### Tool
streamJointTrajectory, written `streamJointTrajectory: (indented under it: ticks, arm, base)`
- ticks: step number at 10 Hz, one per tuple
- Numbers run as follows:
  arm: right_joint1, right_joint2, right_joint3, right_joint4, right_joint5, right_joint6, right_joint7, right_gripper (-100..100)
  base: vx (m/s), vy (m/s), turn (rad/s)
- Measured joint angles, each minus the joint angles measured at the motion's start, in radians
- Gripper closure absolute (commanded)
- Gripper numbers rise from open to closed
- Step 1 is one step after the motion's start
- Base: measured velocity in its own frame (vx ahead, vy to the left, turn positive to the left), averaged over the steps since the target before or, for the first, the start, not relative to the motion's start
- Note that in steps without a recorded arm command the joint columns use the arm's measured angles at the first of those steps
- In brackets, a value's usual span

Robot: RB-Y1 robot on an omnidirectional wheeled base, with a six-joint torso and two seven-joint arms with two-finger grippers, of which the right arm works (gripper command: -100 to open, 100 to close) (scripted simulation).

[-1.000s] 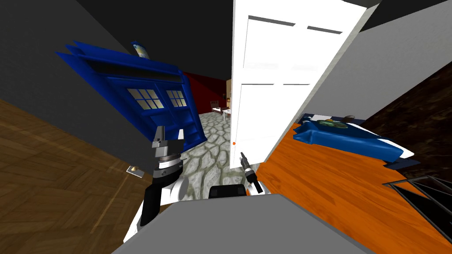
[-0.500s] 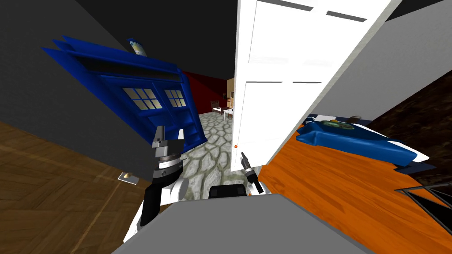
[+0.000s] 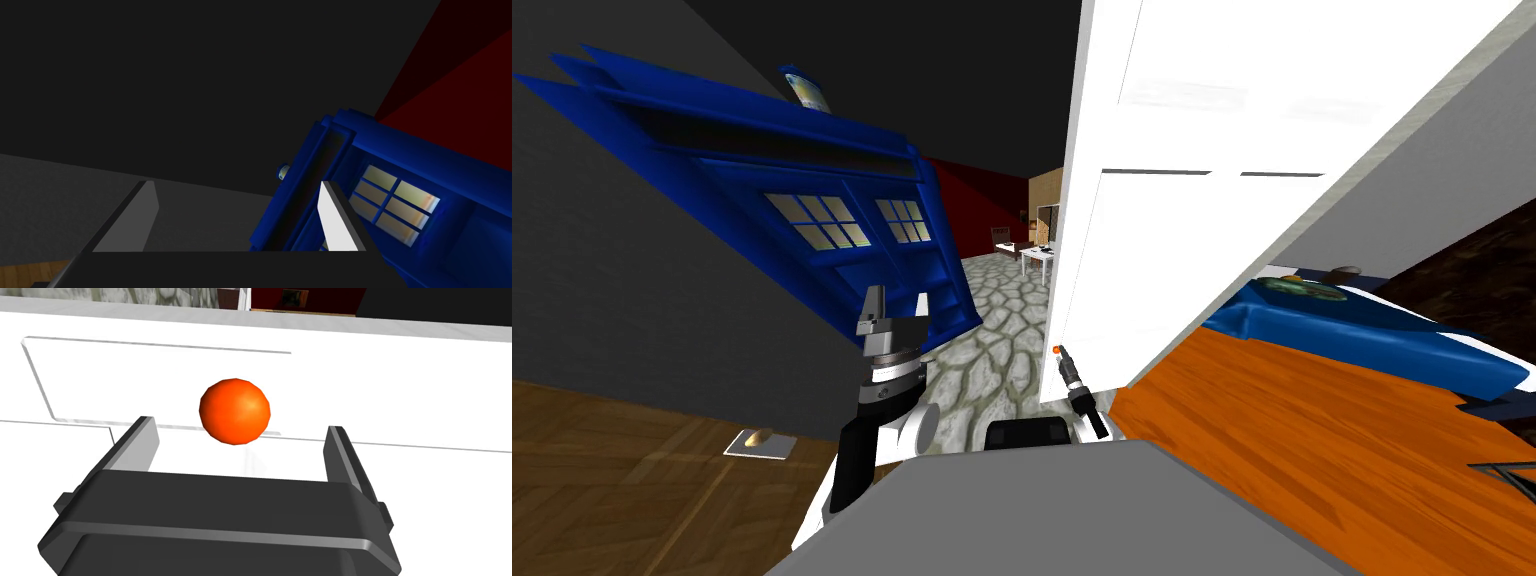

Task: Push the door open

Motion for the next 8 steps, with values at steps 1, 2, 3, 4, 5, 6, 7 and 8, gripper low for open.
streamJointTrajectory:
  ticks: [1,2,3,4,5,6,7,8]
  arm:
    - [-0.002,0.005,-0.002,0.004,-0.001,-0.003,0.002,-100]
    - [0.0,0.006,-0.002,0.004,-0.001,-0.006,0.003,100]
    - [-0.001,0.005,-0.002,0.003,-0.001,-0.005,0.002,100]
    - [-0.003,0.005,-0.002,0.003,-0.001,-0.003,0.003,100]
    - [-0.003,0.005,-0.002,0.004,0.0,-0.002,0.003,100]
    - [-0.002,0.006,-0.001,0.005,0.0,-0.002,0.003,100]
    - [0.0,0.006,-0.001,0.006,0.0,-0.001,0.003,100]
    - [0.0,0.006,-0.001,0.006,0.0,-0.001,0.003,100]
  base:
    - [0.078,0.022,-0.016]
    - [-0.017,-0.002,0.011]
    - [-0.028,-0.008,0.014]
    - [-0.018,-0.007,0.005]
    - [-0.012,-0.003,-0.002]
    - [-0.008,0.0,-0.003]
    - [0.0,0.0,0.0]
    - [0.095,0.064,-0.053]
